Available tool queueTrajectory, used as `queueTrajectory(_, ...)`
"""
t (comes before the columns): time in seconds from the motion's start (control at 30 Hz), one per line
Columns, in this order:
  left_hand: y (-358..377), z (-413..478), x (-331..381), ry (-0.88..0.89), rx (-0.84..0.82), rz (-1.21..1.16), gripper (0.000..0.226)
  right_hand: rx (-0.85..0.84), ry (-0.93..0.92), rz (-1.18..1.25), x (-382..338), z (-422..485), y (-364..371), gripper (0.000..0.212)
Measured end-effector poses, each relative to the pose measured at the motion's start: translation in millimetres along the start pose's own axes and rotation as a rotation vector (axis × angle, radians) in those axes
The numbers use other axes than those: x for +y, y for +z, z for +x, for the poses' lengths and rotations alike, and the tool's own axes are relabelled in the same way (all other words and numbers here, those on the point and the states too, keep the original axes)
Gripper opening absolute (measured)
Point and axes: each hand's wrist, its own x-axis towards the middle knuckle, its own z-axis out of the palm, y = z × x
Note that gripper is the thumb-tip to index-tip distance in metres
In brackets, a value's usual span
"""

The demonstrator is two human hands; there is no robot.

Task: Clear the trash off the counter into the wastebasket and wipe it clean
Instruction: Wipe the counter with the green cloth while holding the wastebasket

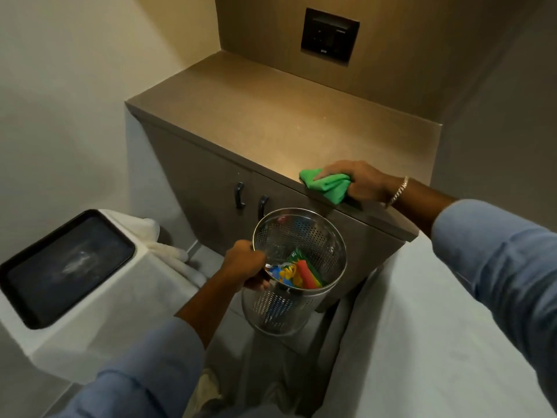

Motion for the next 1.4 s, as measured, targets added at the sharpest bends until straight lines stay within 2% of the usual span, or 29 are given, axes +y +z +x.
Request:
queueTrajectory(0.13,1,-5,1,0.005,-0.011,-0.014,0.02,0.071,-0.032,-0.008,1,-37,16,0.058)
queueTrajectory(0.23,0,-11,2,0.024,-0.022,-0.047,0.021,0.15,0.048,-0.064,-17,-70,38,0.055)
queueTrajectory(0.3,1,-15,3,0.05,-0.035,-0.072,0.021,0.239,0.081,-0.213,-33,-92,79,0.062)
queueTrajectory(0.37,2,-15,0,0.072,-0.052,-0.067,0.022,0.211,0.164,-0.262,-59,-109,131,0.075)
queueTrajectory(0.43,3,-16,-6,0.093,-0.069,-0.011,0.02,0.165,0.238,-0.122,-80,-114,162,0.075)
queueTrajectory(0.5,-2,-17,-10,0.127,-0.086,0.042,0.017,0.177,0.245,0.144,-97,-107,172,0.069)
queueTrajectory(0.6,-20,-9,-15,0.151,-0.105,0.083,0.016,0.407,0.204,0.354,-112,-95,158,0.064)
queueTrajectory(0.67,-33,1,-17,0.138,-0.102,0.072,0.019,0.595,0.204,0.396,-110,-82,129,0.064)
queueTrajectory(0.8,-50,13,-19,0.095,-0.156,0.053,0.015,0.807,0.334,0.172,-71,-42,63,0.068)
queueTrajectory(0.9,-59,21,-20,0.067,-0.21,0.056,0.011,0.772,0.543,0.202,-35,5,33,0.063)
queueTrajectory(0.97,-64,21,-23,0.053,-0.231,0.052,0.017,0.712,0.696,0.24,-23,42,18,0.056)
queueTrajectory(1.0,-63,23,-22,0.036,-0.225,0.028,0.022,0.661,0.708,0.241,-16,66,9,0.054)
queueTrajectory(1.1,-61,29,-10,0.004,-0.172,-0.023,0.031,0.541,0.608,0.3,-7,138,-18,0.049)
queueTrajectory(1.2,-60,38,-2,0.002,-0.098,-0.028,0.02,0.415,0.403,0.279,-7,188,-27,0.048)
queueTrajectory(1.23,-60,41,-1,0.004,-0.087,-0.012,0.013,0.367,0.328,0.249,-9,194,-25,0.047)
queueTrajectory(1.3,-59,40,1,0.012,-0.083,0.014,0.014,0.295,0.206,0.203,-10,188,-20,0.045)
queueTrajectory(1.4,-56,35,5,0.028,-0.111,0.049,0.019,0.232,0.17,0.271,-1,142,-14,0.043)
